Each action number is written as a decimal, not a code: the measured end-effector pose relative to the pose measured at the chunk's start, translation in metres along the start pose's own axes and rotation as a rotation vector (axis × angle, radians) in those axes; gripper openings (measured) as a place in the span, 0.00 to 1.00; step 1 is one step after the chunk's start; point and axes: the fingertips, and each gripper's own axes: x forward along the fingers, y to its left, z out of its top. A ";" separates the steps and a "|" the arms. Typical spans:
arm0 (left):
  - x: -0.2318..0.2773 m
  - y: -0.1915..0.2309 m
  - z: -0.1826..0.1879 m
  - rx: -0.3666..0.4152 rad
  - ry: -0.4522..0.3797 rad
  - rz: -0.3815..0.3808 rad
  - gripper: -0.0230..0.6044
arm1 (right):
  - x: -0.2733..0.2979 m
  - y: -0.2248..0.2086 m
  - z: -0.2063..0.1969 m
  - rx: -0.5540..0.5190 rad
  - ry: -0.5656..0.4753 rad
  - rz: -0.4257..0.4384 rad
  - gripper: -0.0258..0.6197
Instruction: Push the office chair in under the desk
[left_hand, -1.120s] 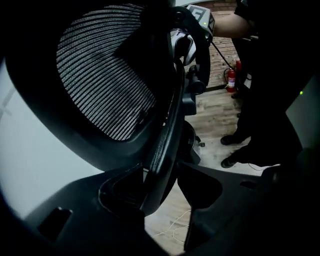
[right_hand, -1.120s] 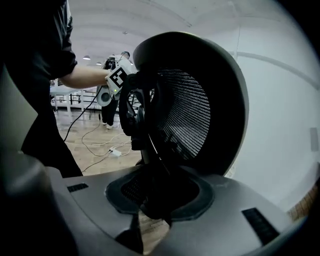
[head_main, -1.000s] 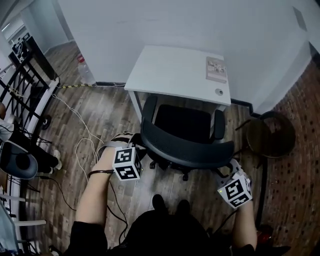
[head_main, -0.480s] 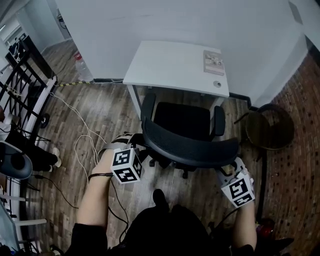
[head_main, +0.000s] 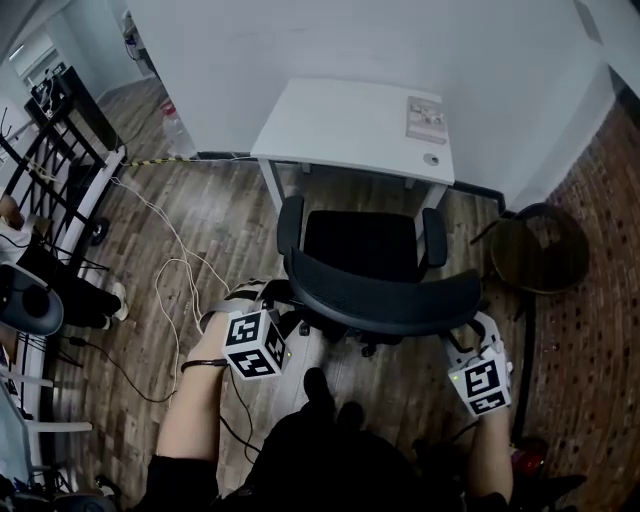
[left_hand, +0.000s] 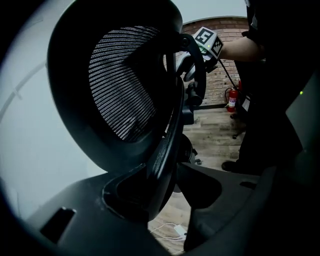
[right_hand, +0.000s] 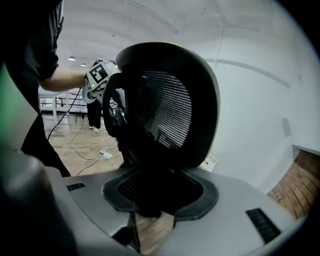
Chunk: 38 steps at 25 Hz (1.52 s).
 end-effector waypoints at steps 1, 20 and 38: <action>-0.002 -0.006 0.004 -0.002 -0.003 0.003 0.34 | -0.006 -0.005 -0.010 0.006 0.023 -0.028 0.29; 0.004 -0.034 0.046 -0.082 -0.070 0.075 0.31 | -0.006 -0.075 -0.058 0.244 0.017 -0.131 0.27; 0.014 -0.018 0.044 -0.078 -0.077 0.031 0.30 | 0.008 -0.087 -0.051 0.264 0.021 -0.132 0.26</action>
